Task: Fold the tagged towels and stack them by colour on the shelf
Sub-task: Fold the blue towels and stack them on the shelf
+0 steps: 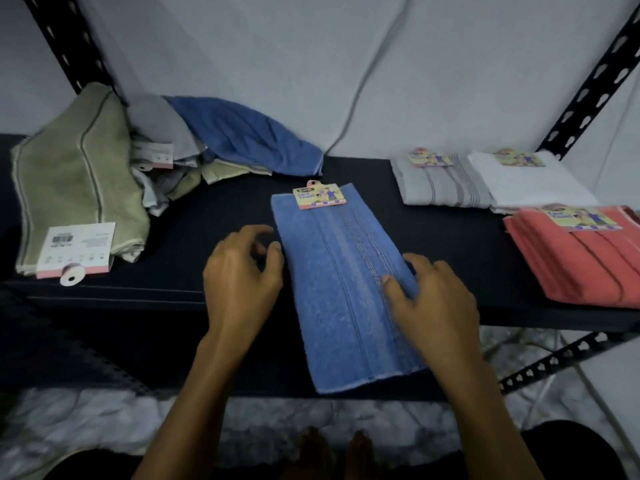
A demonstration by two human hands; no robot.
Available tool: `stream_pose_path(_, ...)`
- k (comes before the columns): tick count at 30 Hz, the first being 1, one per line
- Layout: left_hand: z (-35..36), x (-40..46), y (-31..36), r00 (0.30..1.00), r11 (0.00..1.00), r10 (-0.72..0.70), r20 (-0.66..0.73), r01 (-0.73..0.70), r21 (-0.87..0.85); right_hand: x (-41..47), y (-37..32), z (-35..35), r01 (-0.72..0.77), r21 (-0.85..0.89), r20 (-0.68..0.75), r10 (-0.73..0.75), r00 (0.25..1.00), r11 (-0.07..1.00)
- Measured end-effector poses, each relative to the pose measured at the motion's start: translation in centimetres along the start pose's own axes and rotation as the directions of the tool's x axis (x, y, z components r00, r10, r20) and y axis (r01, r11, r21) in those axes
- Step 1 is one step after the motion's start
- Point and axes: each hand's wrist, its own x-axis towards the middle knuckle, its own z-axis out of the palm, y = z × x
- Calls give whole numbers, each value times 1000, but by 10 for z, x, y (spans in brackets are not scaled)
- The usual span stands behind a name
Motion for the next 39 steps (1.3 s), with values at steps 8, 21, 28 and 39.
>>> stream_pose_path(8, -8, -111, -8, 955, 863, -213, 205, 283, -419, -63, 12, 46, 107, 532, -174, -15, 985, 840)
stream_pose_path(21, -13, -119, -21, 883, 678, -168, 437, 425, -599, -75, 28, 44, -57, 870, 100, -64, 993, 489)
stream_pose_path(28, -15, -110, -16, 861, 572, -103, 499, 461, -678, -65, 32, 36, -23, 891, 91, -128, 988, 452)
stream_pose_path(39, -12, -91, -17, 886, 560, -162, 434, 445, -699, -58, 32, 32, 22, 886, 57, -156, 986, 464)
